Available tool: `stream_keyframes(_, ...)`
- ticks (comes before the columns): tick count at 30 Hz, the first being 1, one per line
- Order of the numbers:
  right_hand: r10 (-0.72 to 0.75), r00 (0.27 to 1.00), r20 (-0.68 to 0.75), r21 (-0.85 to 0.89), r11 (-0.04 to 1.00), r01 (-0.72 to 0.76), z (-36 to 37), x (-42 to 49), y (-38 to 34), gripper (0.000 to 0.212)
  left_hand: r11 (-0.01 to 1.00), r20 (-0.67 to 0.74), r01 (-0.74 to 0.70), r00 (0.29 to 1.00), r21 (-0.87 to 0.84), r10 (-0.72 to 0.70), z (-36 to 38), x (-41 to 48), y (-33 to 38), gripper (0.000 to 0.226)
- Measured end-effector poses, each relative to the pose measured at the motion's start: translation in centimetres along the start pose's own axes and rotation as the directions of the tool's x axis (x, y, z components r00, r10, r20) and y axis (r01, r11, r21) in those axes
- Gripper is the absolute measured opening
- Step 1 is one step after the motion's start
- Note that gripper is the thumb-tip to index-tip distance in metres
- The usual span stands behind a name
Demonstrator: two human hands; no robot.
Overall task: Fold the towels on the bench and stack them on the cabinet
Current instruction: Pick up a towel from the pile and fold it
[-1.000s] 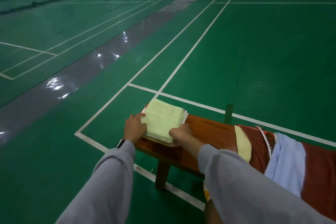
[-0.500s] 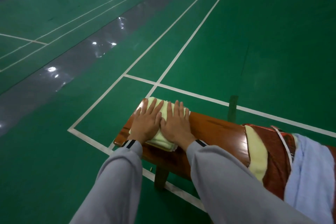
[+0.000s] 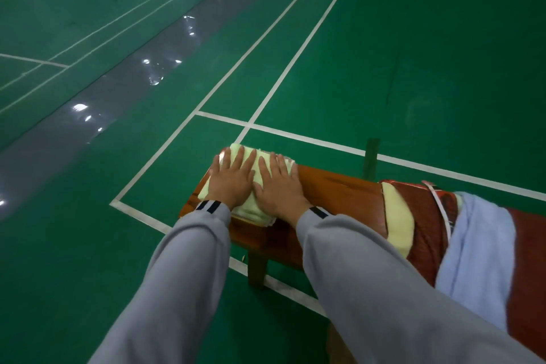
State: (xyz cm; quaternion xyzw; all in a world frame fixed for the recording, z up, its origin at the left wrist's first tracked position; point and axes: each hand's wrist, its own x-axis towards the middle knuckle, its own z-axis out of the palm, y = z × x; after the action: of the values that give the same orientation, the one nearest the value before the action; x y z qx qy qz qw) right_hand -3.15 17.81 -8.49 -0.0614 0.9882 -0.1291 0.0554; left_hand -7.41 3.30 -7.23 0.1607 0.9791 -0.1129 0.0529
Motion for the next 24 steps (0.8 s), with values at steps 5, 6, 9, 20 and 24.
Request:
stream_keyframes(5,-0.021,0.998,0.06,-0.049,0.999,0.024,-2.2,-7.4,5.0,0.069,0.988,-0.124,-0.101,0.989,-0.121,0.086,-5.0,-3.2,8.6,0.052)
stream_keyframes(6,0.006,0.996,0.087,-0.068,0.998,0.0,-2.5,-9.2,6.8,0.069,0.965,-0.14,-0.169,0.98,-0.2,0.143,-5.7,-4.0,11.0,0.044)
stream_keyframes(9,0.061,0.988,0.142,-0.202,0.979,-0.032,-4.0,-14.4,12.2,0.076,0.847,0.014,-0.238,0.96,-0.474,0.278,-7.9,-6.7,18.6,0.03)
stream_keyframes(20,0.254,0.952,0.168,-0.115,0.965,-0.237,-5.3,-25.1,22.4,0.068,0.49,0.352,0.263,0.931,-0.831,0.098,-6.9,-9.7,33.0,0.034)
stream_keyframes(24,0.265,0.952,0.156,-0.138,0.96,-0.244,-5.8,-27.0,22.8,0.063,0.487,0.421,0.326,0.902,-0.811,0.098,-8.1,-10.2,32.8,0.029)
